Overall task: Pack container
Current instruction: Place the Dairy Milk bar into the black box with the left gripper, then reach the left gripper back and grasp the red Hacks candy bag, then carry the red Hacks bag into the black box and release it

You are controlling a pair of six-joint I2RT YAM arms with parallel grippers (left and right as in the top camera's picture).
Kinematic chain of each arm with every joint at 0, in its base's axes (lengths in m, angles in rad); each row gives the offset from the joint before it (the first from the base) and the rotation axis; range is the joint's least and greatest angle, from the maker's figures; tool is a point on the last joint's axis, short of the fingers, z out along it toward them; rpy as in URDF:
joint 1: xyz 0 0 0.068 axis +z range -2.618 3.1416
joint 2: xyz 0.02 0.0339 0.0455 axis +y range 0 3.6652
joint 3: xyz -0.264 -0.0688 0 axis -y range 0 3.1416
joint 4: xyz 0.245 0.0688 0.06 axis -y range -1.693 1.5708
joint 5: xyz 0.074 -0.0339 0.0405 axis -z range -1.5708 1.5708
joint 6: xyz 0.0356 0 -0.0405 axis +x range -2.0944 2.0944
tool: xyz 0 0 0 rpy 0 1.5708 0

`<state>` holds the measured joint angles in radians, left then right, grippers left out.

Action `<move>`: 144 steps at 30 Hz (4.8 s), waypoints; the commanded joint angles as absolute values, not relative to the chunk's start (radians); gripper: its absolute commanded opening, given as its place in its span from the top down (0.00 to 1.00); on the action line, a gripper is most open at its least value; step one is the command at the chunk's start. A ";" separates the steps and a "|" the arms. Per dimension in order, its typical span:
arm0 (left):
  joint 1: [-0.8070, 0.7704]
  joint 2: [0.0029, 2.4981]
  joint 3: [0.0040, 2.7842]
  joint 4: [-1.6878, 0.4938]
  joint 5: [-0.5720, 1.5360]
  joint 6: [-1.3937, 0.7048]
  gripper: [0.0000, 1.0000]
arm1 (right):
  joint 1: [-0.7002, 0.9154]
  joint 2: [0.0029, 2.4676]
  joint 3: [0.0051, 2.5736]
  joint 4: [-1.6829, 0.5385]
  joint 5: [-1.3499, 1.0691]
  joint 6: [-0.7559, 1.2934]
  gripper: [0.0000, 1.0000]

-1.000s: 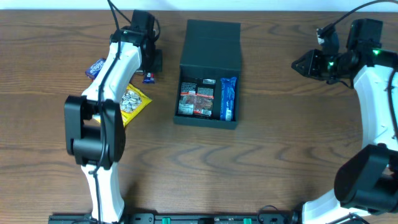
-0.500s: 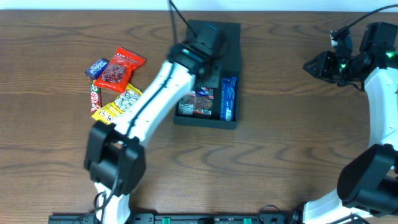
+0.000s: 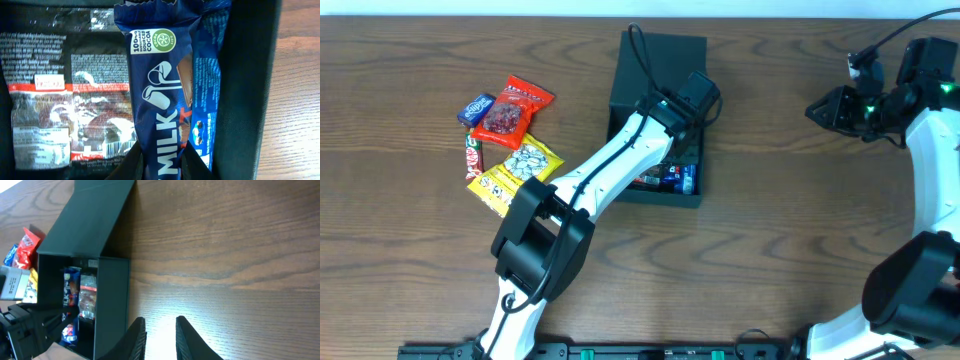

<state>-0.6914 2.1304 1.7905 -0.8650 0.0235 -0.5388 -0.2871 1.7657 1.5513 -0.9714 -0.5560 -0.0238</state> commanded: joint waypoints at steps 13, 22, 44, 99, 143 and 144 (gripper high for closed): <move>-0.692 2.138 1.784 -0.849 -0.037 -0.468 0.49 | -0.296 1.760 1.557 -0.973 -0.553 -0.047 0.79; -0.692 2.114 1.787 -0.857 -0.054 -0.369 0.53 | -0.296 1.760 1.557 -0.973 -0.553 -0.047 0.79; -0.067 1.929 1.787 -0.936 -0.173 -0.148 0.27 | -0.287 1.760 1.557 -0.941 -0.553 -0.061 0.74; 0.000 2.318 1.787 -0.698 -0.063 0.247 0.26 | -0.280 1.760 1.557 -0.959 -0.557 0.047 0.39; -0.707 2.126 1.815 -0.886 -0.429 -0.673 0.86 | -0.407 1.760 1.557 -0.883 -0.550 0.029 0.35; -0.709 2.141 1.815 -0.892 -0.429 -0.673 0.85 | -0.407 1.760 1.557 -0.883 -0.550 0.029 0.34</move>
<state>-0.7094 2.0983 1.7992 -0.8772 -0.3737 -0.6270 -0.4023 1.7657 1.5513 -0.8787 -0.5453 0.0406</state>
